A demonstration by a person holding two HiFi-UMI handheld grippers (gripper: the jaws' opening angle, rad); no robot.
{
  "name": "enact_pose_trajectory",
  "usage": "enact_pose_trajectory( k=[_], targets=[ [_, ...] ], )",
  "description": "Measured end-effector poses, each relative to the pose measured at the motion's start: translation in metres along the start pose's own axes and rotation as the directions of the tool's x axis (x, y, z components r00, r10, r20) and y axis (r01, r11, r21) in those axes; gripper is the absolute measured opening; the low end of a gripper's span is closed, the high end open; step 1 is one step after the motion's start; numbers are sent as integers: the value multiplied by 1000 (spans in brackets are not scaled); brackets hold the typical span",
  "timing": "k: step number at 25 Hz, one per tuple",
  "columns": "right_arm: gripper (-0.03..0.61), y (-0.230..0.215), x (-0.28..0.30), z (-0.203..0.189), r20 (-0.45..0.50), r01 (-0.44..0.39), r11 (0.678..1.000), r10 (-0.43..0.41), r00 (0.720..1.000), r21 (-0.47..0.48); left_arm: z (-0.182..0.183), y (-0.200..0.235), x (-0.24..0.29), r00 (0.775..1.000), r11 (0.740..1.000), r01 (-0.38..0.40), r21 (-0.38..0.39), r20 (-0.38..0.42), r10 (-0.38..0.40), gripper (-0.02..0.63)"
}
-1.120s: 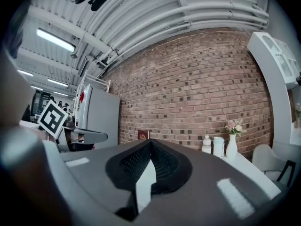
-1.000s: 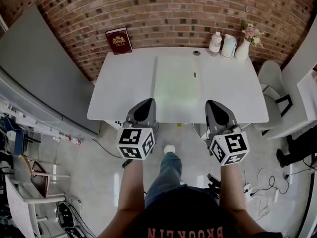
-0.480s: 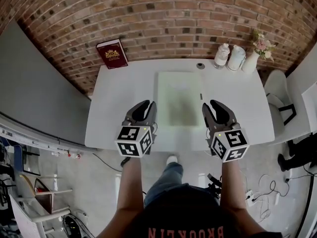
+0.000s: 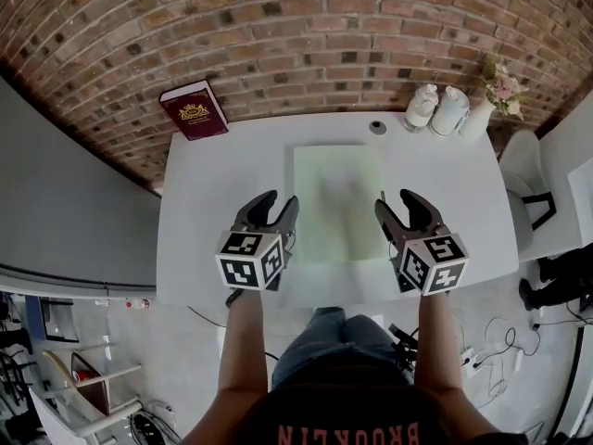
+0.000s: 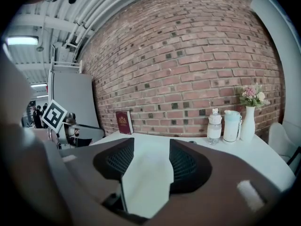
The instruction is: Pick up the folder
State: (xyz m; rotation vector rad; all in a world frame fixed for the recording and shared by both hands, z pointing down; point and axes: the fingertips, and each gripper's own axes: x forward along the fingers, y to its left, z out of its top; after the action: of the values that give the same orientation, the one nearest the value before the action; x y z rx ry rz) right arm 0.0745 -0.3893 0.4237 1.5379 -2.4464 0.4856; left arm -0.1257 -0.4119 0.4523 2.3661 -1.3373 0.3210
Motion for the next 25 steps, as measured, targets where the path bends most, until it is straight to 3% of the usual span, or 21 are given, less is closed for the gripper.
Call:
enact_pose_trajectory(
  k=[9, 14, 17, 25],
  targets=[
    [242, -30, 30, -48, -170, -4, 999, 12, 985, 50, -43, 18, 31, 990, 997, -20, -71, -141, 10, 179],
    [258, -45, 47, -79, -257, -23, 994, 50, 965, 106, -76, 27, 47, 974, 988, -36, -147, -226, 1, 179],
    [259, -51, 57, -96, -294, -35, 991, 72, 953, 127, -94, 28, 58, 960, 980, -25, -196, -279, -32, 216],
    [302, -65, 80, -138, -391, -63, 973, 149, 908, 223, -128, 38, 77, 938, 956, -52, -289, -341, -52, 221]
  ],
)
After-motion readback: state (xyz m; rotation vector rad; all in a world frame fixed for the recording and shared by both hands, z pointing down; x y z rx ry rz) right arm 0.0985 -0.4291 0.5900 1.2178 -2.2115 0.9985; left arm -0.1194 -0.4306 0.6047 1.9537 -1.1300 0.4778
